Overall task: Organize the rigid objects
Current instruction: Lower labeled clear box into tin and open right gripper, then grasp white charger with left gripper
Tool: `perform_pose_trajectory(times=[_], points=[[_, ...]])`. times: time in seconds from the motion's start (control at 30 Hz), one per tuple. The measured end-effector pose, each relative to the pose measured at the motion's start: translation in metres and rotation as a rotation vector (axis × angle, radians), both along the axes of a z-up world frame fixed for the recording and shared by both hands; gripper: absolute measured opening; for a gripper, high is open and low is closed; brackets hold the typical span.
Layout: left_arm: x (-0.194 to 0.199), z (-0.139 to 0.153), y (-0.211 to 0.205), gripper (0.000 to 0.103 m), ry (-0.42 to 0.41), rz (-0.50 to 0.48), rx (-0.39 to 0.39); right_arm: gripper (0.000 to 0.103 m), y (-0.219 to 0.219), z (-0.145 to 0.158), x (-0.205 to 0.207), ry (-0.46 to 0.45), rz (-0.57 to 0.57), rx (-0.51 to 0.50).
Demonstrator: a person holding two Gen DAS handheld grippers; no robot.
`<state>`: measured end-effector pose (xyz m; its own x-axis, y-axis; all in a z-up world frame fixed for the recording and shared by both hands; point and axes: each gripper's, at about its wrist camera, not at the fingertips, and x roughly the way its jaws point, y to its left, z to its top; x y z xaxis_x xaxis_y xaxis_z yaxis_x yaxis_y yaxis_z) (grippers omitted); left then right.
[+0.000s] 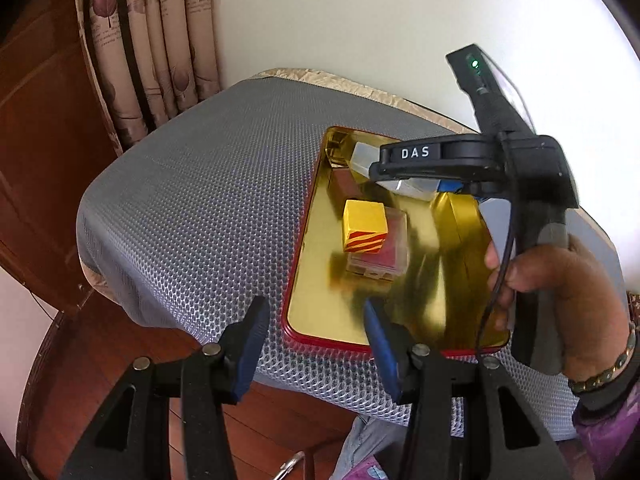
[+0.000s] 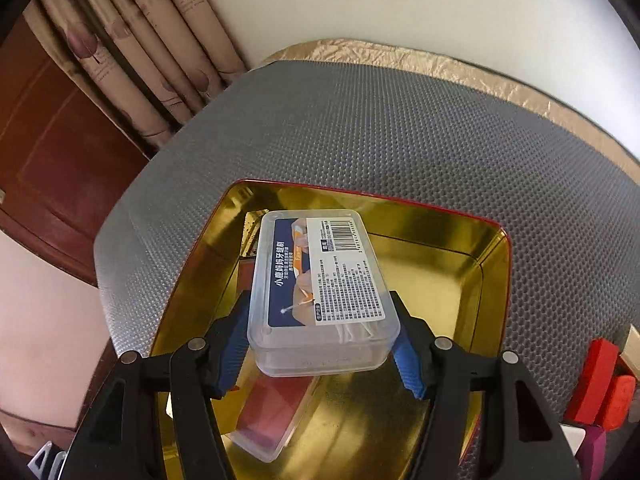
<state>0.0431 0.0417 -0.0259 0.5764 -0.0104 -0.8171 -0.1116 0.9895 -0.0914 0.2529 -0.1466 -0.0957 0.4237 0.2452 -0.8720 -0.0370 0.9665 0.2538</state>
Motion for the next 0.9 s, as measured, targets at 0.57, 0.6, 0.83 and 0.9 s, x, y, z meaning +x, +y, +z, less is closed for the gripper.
perform_pose_trajectory(times=[0.57, 0.6, 0.83, 0.9], points=[[-0.02, 0.013, -0.076, 0.05, -0.001, -0.336, -0.05, 0.085, -0.203, 0.018, -0.243, -0.204, -0.278, -0.369], [-0.02, 0.018, -0.09, 0.051, 0.0, -0.391, -0.065, 0.085, -0.219, 0.015, -0.253, -0.19, -0.306, -0.391], [0.045, 0.024, -0.167, 0.058, 0.137, -0.533, -0.208, 0.086, -0.29, -0.006, -0.293, -0.144, -0.455, -0.342], [0.068, 0.019, -0.186, 0.058, 0.156, -0.507, -0.171, 0.088, -0.294, -0.002, -0.296, -0.181, -0.459, -0.308]])
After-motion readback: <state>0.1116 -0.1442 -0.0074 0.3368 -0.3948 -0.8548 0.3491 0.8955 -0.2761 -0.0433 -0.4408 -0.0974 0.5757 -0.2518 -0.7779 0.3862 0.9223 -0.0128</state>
